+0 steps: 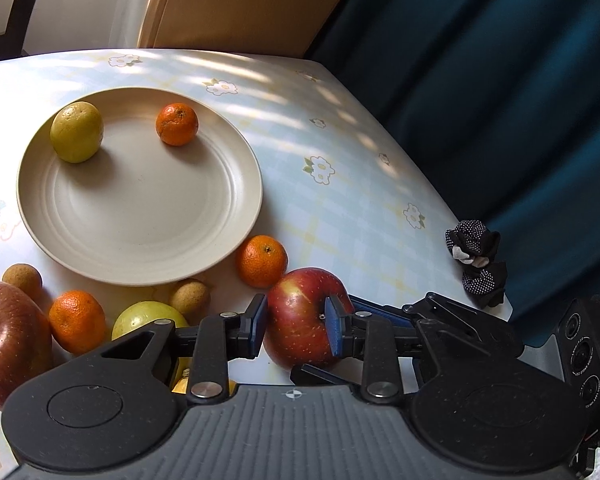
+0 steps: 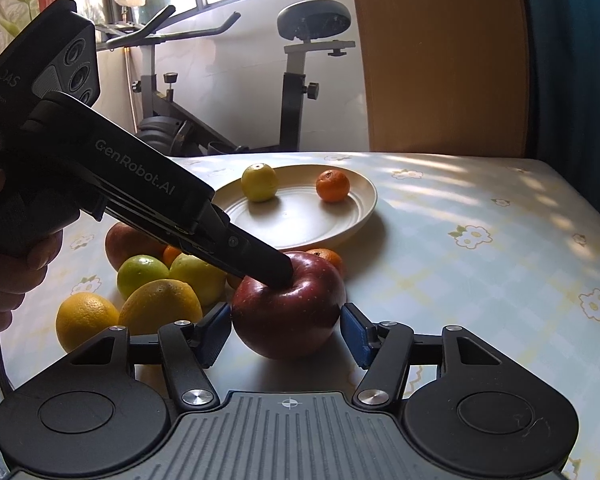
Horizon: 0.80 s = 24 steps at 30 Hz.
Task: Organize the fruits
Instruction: 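Lower the left gripper around a red apple and close it, then carry the red apple onto the plate beside the grapefruit and open the left gripper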
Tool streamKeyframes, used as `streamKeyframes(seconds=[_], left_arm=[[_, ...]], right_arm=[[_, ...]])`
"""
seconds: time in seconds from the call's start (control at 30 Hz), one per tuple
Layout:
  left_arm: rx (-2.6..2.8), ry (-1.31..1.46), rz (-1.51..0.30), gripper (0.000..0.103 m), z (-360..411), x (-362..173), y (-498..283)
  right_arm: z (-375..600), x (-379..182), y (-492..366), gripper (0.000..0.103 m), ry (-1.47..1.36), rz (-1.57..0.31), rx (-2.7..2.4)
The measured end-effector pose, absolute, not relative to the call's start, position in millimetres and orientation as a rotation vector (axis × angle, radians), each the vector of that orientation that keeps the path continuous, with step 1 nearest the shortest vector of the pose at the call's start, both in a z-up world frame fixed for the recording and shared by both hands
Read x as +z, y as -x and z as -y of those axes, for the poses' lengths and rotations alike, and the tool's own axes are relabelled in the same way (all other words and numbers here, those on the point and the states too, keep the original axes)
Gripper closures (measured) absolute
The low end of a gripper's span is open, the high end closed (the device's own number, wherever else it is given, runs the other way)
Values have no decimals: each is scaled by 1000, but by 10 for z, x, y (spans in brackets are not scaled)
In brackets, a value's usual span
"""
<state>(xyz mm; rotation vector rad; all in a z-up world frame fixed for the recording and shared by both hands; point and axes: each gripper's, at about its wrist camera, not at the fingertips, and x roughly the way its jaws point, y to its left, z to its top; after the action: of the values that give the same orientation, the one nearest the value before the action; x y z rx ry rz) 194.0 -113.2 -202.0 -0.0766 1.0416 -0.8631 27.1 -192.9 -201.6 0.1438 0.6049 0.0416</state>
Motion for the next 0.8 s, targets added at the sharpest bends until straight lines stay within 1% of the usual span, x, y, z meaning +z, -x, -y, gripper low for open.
streamKeyframes(seconds=[0.23,0.37,0.47,0.6,0.8], left_arm=[[-865,83,-1035,70,1108,-2031,-1927],[-867,109,-1041,70,1065,-2053,-1948],[-868,117,-1040,70,1059,-2058,-1953],[-875,104,-1020,71,1048,-2015,-1920],[-868,181,-959,71,912,-1796,-1967]], right_arm=[[1961,-2073,-306,44,-189,-613,46],[2036,-2139,-323,45,-277,-612,66],[2028,-2129,-320,46,-275,-618,66],[2025,-2060,-324,47,-263,-620,81],[2054,-1792,-420,47,-228,-577,130]])
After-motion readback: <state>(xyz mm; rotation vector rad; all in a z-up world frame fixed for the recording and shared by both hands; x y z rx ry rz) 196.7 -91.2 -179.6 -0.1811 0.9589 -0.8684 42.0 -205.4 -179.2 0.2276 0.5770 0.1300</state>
